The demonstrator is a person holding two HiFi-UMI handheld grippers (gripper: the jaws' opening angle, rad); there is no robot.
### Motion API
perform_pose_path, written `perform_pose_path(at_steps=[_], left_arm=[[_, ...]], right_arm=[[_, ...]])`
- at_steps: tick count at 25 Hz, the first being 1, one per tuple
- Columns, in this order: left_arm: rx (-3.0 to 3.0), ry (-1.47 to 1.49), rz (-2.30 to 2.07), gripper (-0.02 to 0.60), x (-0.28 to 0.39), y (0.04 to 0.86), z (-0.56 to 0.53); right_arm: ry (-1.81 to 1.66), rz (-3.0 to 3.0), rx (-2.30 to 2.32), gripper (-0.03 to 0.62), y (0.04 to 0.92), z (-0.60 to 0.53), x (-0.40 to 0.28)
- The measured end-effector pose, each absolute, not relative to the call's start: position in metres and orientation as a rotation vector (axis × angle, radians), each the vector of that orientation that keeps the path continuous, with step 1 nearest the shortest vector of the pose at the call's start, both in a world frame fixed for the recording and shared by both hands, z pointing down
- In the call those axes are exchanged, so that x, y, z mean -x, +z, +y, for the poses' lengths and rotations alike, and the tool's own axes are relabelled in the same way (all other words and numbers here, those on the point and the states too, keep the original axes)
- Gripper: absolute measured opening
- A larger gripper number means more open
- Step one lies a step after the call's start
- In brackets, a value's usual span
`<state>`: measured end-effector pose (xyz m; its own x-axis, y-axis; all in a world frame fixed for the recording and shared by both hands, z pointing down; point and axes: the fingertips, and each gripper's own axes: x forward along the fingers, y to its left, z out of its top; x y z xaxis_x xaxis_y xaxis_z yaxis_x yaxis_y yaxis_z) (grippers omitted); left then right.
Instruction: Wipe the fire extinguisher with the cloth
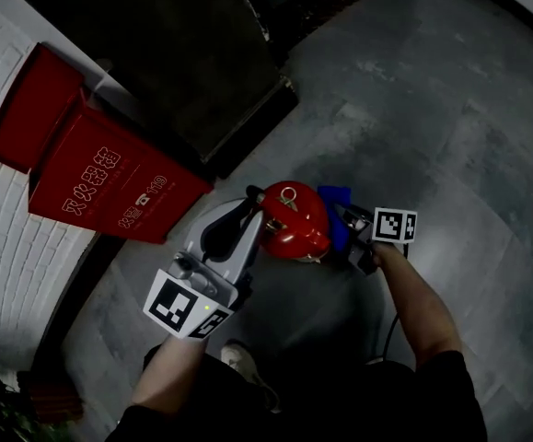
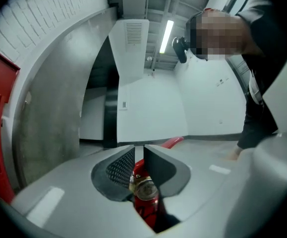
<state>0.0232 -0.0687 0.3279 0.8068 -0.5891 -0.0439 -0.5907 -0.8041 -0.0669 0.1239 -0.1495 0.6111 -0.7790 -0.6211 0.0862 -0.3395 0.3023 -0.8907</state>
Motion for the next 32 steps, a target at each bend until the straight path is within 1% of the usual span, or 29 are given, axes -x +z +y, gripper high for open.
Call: perform_pose_path(at_steps=[1, 2, 3, 4, 7, 13, 19, 24, 27, 30, 32], left_arm=[[2.903, 0.016, 0.958, 0.049, -0.025, 0.329, -0.067], [2.899, 0.002, 0.964, 0.078, -0.027, 0.331, -0.066], [2.903, -0.003, 0.973, 0.084, -0.028, 0.333, -0.065], [2.921, 0.007, 0.986, 0.087, -0.027, 0.334, -0.066], [3.022, 0.103, 1.028, 0.141, -0.022, 0.337, -0.072], [3.091, 0.204, 1.018, 0.141, -0.021, 0.339, -0.073], [3.028, 0.107, 1.077, 0.146, -0.005, 0.35, -0.073], [3.098, 0.154, 1.217, 0.229, 0.019, 0.371, -0.082], [3.135, 0.155, 1.296, 0.26, 0.028, 0.387, -0.083], [3.238, 0.235, 1.389, 0.278, 0.039, 0.409, -0.086], [3.27, 0.269, 1.464, 0.278, 0.048, 0.418, -0.09]], right_arm=[[-1.464, 2.312, 0.9, 0.071, 0.617, -0.15, -0.124], [-1.463, 2.325, 0.922, 0.071, 0.622, -0.151, -0.124], [-1.463, 2.336, 0.935, 0.071, 0.627, -0.15, -0.124], [-1.462, 2.344, 0.941, 0.071, 0.63, -0.15, -0.123], [-1.456, 2.357, 0.946, 0.071, 0.636, -0.153, -0.122], [-1.557, 2.265, 0.997, 0.071, 0.665, -0.153, -0.128], [-1.673, 2.325, 1.238, 0.069, 0.725, -0.128, -0.131], [-1.63, 2.494, 1.391, 0.069, 0.744, -0.122, -0.133], [-1.622, 2.595, 1.53, 0.069, 0.758, -0.112, -0.135], [-1.649, 2.572, 1.506, 0.069, 0.761, -0.109, -0.136], [-1.66, 2.594, 1.503, 0.069, 0.761, -0.103, -0.136]])
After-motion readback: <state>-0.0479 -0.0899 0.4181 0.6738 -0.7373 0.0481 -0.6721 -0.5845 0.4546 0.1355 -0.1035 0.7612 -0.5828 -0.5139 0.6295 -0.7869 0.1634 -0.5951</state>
